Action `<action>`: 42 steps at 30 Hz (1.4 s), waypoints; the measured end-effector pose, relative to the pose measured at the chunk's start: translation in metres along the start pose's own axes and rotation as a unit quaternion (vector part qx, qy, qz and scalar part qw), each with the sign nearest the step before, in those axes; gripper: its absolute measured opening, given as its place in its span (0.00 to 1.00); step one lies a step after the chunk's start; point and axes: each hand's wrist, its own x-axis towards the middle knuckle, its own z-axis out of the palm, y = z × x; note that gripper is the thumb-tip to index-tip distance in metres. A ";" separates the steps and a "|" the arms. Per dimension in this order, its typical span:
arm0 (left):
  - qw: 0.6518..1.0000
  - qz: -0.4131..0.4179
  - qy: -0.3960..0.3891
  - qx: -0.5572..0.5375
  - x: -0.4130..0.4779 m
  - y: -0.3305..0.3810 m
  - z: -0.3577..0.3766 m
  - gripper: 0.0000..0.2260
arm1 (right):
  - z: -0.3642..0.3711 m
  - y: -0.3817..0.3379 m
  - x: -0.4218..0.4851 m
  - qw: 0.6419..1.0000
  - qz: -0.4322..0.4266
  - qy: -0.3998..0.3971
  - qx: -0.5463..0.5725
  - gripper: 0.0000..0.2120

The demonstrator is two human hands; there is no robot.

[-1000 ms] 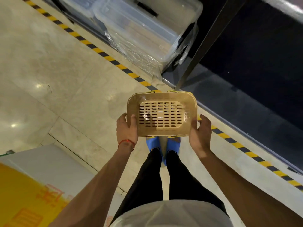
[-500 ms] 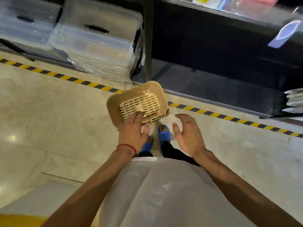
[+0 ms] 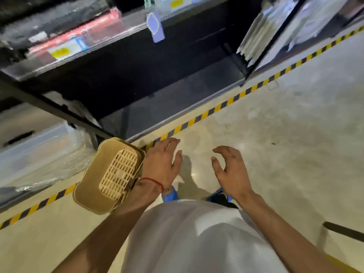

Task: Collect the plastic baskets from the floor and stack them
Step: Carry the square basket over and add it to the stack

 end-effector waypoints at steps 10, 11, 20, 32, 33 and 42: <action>0.980 0.183 -0.052 0.060 0.107 0.226 0.077 0.18 | -0.147 0.158 -0.008 0.982 0.087 0.166 -0.009 0.12; 0.976 0.199 -0.055 0.064 0.117 0.251 0.088 0.18 | -0.163 0.178 -0.008 0.980 0.096 0.177 -0.010 0.12; 0.939 0.311 -0.101 0.108 0.197 0.439 0.161 0.20 | -0.296 0.328 -0.004 0.948 0.166 0.262 -0.064 0.13; 0.860 0.467 -0.156 0.135 0.391 0.697 0.272 0.20 | -0.475 0.497 0.068 0.874 0.317 0.344 -0.132 0.13; 0.852 0.481 -0.160 0.132 0.406 0.720 0.279 0.19 | -0.489 0.509 0.073 0.866 0.332 0.349 -0.135 0.13; 0.782 0.583 -0.169 0.141 0.502 0.904 0.356 0.20 | -0.604 0.625 0.114 0.806 0.414 0.389 -0.163 0.14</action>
